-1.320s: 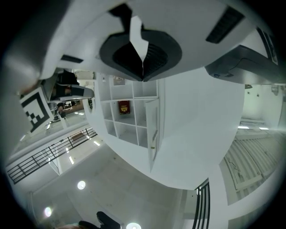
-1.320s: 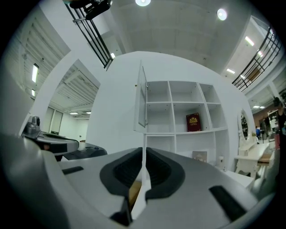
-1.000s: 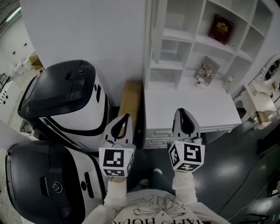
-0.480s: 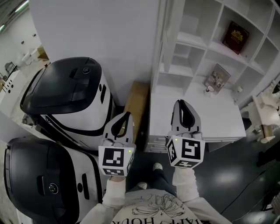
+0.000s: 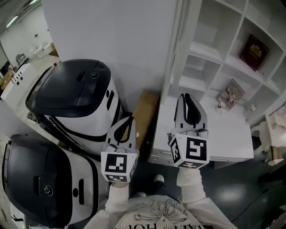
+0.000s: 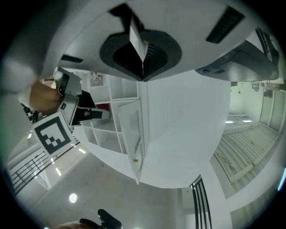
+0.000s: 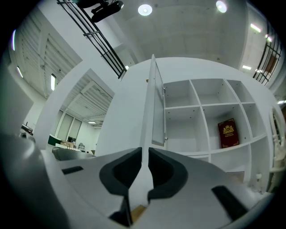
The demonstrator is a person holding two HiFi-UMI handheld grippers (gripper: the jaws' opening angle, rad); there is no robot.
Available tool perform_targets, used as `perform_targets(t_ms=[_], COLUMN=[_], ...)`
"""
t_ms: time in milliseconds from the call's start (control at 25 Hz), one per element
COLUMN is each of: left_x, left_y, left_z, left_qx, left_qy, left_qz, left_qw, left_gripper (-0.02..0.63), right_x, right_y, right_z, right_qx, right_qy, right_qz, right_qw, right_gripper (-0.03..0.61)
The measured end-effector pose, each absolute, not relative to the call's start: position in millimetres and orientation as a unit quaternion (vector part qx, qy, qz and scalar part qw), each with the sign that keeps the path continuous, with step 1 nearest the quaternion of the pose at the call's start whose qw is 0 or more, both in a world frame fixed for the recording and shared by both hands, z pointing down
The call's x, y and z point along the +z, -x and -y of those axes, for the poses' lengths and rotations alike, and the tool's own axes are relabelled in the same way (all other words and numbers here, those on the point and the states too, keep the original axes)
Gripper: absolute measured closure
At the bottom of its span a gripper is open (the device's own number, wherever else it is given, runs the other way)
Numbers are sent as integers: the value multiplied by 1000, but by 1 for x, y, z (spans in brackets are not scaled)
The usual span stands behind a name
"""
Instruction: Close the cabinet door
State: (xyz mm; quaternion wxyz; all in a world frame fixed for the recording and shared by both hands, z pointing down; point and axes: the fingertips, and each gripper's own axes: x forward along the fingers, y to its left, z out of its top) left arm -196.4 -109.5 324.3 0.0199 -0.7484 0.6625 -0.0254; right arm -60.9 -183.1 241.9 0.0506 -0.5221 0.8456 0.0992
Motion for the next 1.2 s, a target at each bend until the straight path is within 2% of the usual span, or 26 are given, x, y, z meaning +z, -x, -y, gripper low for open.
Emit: perform_targets(t_ms=[400, 1200], left_x=[321, 319], left_y=[215, 228], left_z=[122, 131], left_qx=[-27, -29], left_qy=[713, 684], left_qz=[-700, -728], left_qw=[22, 16], left_gripper=[609, 609], right_x=[221, 216], right_y=[85, 90], right_z=[213, 233], right_qx=[100, 100], right_qy=[487, 493], right_qz=[-864, -861], right_qw=[73, 71], right_gripper=[496, 486])
